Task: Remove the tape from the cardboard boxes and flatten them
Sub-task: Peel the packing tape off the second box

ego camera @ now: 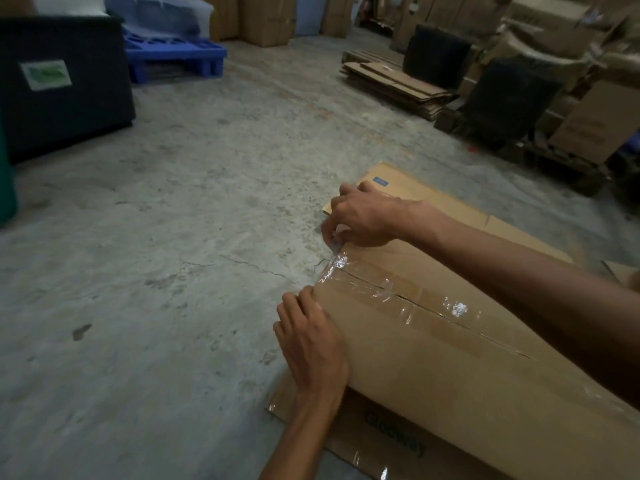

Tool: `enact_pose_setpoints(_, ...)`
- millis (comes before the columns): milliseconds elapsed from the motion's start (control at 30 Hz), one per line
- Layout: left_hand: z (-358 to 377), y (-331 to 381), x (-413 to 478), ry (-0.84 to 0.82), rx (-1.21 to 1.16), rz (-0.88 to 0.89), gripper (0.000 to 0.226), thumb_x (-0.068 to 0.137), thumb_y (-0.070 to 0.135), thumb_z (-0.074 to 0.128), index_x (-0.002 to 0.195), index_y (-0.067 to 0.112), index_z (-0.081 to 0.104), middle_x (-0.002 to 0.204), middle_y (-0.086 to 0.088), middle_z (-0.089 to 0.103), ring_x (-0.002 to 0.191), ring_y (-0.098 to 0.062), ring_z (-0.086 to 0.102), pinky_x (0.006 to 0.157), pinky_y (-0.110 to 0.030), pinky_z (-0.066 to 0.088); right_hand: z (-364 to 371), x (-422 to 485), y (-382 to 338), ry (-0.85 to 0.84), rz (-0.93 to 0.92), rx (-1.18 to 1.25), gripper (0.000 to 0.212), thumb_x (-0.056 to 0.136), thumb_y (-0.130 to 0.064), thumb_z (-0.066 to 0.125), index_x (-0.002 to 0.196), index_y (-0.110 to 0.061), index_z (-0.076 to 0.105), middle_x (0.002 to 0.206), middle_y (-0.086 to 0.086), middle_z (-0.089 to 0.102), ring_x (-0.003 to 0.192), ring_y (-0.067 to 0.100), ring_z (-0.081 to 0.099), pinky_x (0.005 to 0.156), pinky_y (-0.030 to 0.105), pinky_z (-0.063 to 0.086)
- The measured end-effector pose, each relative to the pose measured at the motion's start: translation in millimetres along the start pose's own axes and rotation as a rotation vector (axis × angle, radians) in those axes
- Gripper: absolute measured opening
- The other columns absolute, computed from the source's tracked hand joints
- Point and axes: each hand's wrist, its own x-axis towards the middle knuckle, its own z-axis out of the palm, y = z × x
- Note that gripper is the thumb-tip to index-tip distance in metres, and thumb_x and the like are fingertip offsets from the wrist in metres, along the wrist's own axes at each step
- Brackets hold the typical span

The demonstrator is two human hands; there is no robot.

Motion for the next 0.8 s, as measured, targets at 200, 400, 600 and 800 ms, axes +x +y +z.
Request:
enact_pose_setpoints(200, 4.0, 24.0, -12.5, 0.089, -0.026, -0.103, 0.033, 0.087, 0.008, 0.058, 0.118, 0.022, 0.058, 0.114, 0.000, 0.051, 0.103, -0.020, 0.049, 0.087, -0.040, 0.035, 0.6, -1.8, 1.2, -0.010, 0.022, 0.027, 0.019, 0.096, -0.037, 0.056, 0.110, -0.044, 0.065, 0.099, -0.011, 0.052, 0.110, 0.019, 0.041, 0.091, 0.041, 0.036)
enact_pose_setpoints(400, 13.4, 25.4, -11.2, 0.173, -0.094, -0.156, 0.043, 0.078, 0.000, 0.062, 0.114, 0.023, 0.059, 0.113, 0.000, 0.049, 0.099, -0.020, 0.050, 0.087, -0.035, 0.027, 11.8, -9.2, -3.3, 0.086, 0.052, 0.089, 0.017, 0.093, -0.037, 0.056, 0.104, -0.044, 0.067, 0.105, -0.006, 0.054, 0.111, 0.021, 0.041, 0.091, 0.040, 0.031)
enact_pose_setpoints(600, 8.3, 29.6, -1.2, 0.156, -0.249, -0.183, 0.025, 0.076, 0.020, 0.049, 0.100, 0.022, 0.056, 0.104, 0.002, 0.048, 0.098, -0.019, 0.050, 0.084, -0.028, 0.021, 15.5, -12.6, -3.5, 0.126, 0.076, 0.137, 0.016, 0.092, -0.036, 0.057, 0.100, -0.045, 0.068, 0.105, -0.006, 0.056, 0.111, 0.021, 0.042, 0.087, 0.037, 0.027)
enact_pose_setpoints(800, 11.7, 16.8, 8.0, 0.128, -0.299, -0.103, 0.040, 0.081, 0.051, 0.069, 0.093, 0.021, 0.044, 0.097, 0.005, 0.041, 0.083, -0.017, 0.050, 0.077, -0.031, 0.039, 18.2, -10.4, -8.1, 0.117, 0.069, 0.142, 0.018, 0.090, -0.032, 0.058, 0.098, -0.044, 0.069, 0.096, -0.010, 0.048, 0.110, 0.020, 0.040, 0.084, 0.035, 0.022)
